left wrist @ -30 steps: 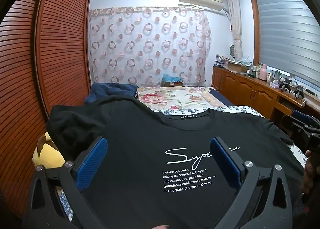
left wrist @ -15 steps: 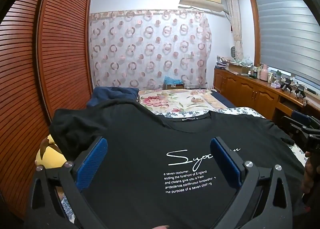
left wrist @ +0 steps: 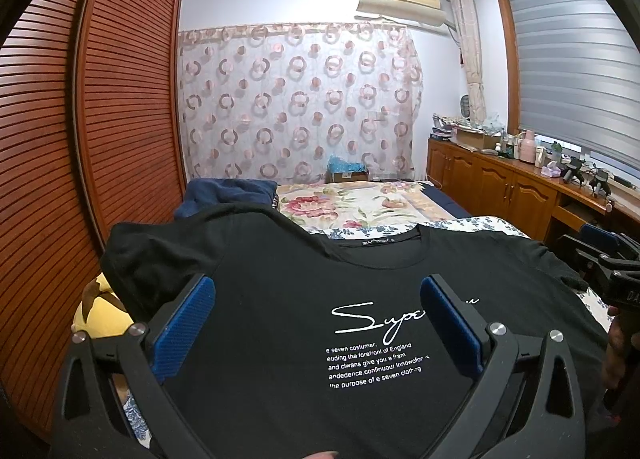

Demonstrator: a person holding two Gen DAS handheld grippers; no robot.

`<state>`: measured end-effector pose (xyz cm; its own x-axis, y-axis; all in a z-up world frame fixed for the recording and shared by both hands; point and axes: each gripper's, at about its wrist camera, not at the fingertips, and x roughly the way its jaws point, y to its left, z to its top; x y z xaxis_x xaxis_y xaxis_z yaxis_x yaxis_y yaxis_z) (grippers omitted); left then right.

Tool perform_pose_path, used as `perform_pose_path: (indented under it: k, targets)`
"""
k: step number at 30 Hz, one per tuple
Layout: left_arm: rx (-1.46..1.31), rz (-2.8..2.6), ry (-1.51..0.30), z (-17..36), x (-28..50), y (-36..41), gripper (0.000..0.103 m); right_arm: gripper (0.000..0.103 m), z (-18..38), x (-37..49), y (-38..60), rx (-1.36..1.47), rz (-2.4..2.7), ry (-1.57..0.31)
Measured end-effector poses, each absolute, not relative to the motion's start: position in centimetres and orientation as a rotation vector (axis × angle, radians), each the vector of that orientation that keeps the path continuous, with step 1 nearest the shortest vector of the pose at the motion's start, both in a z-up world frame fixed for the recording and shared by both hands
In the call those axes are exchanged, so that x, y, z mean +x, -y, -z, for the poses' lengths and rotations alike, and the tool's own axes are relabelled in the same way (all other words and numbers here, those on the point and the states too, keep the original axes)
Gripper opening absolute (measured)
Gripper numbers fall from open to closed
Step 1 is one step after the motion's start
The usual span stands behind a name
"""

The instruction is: Fold small clothes

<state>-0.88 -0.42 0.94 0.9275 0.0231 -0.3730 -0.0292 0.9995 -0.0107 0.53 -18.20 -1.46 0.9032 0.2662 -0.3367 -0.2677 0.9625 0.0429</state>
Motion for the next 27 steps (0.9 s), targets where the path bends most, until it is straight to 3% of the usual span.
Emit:
perform_pose_path:
  k: [27]
  targets:
    - [-0.011,-0.027,-0.379,-0.97,-0.97,0.56,0.103,0.103,1.36,0.32,18.2,-0.003,-0.276,-0.347]
